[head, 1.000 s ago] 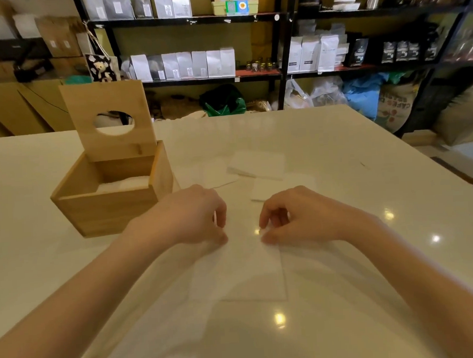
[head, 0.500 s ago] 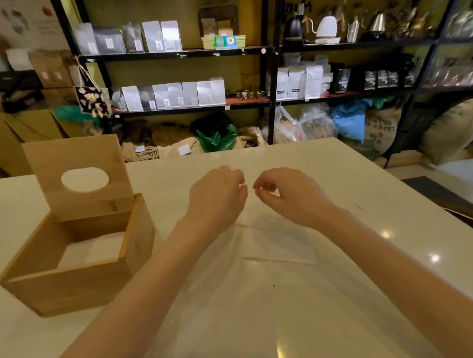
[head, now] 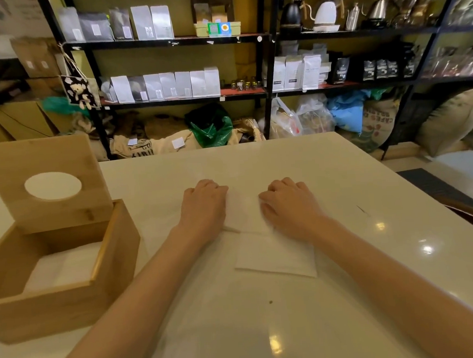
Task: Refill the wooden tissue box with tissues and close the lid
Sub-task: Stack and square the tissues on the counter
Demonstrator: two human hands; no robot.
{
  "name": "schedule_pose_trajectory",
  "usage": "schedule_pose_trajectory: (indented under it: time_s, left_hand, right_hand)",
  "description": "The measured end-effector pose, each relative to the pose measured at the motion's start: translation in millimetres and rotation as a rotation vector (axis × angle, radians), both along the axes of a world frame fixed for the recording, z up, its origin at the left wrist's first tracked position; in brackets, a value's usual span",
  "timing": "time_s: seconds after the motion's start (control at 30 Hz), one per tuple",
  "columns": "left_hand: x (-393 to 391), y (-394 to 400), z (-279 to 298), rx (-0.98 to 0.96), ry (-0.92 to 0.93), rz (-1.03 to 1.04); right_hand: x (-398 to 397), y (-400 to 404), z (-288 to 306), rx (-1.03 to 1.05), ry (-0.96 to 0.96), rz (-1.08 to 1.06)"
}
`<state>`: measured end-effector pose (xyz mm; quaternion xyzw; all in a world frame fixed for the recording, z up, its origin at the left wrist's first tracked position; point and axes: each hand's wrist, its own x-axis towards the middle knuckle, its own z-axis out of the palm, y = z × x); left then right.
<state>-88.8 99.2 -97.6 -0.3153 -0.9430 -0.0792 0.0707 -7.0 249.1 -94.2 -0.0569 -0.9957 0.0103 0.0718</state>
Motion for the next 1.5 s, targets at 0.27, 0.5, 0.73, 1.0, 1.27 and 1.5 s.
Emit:
schedule_pose_trajectory:
  time_s: [0.27,0.5,0.73,1.0,1.27,1.5]
  left_hand:
    - [0,1,8,0.026,-0.021,-0.007]
    - [17,-10,38,0.100,0.046,-0.011]
    - [53,-46,75,0.259,0.118,-0.071]
    - [103,-97,106,0.333,-0.169,-0.168]
    - [125,-131,92,0.320,-0.689,-0.060]
    - [133,-147,59,0.213,-0.850,-0.044]
  right_hand:
    - [-2,2,8,-0.274,0.040,-0.041]
    - [3,1,28,-0.576,0.113,-0.061]
    - [34,-18,64,-0.601,0.283,0.041]
    - [88,-53,88,-0.900,0.188,0.073]
    - [124,-76,65,-1.289,-0.215,0.032]
    - [135,-92,35,-1.276,-0.421,-0.059]
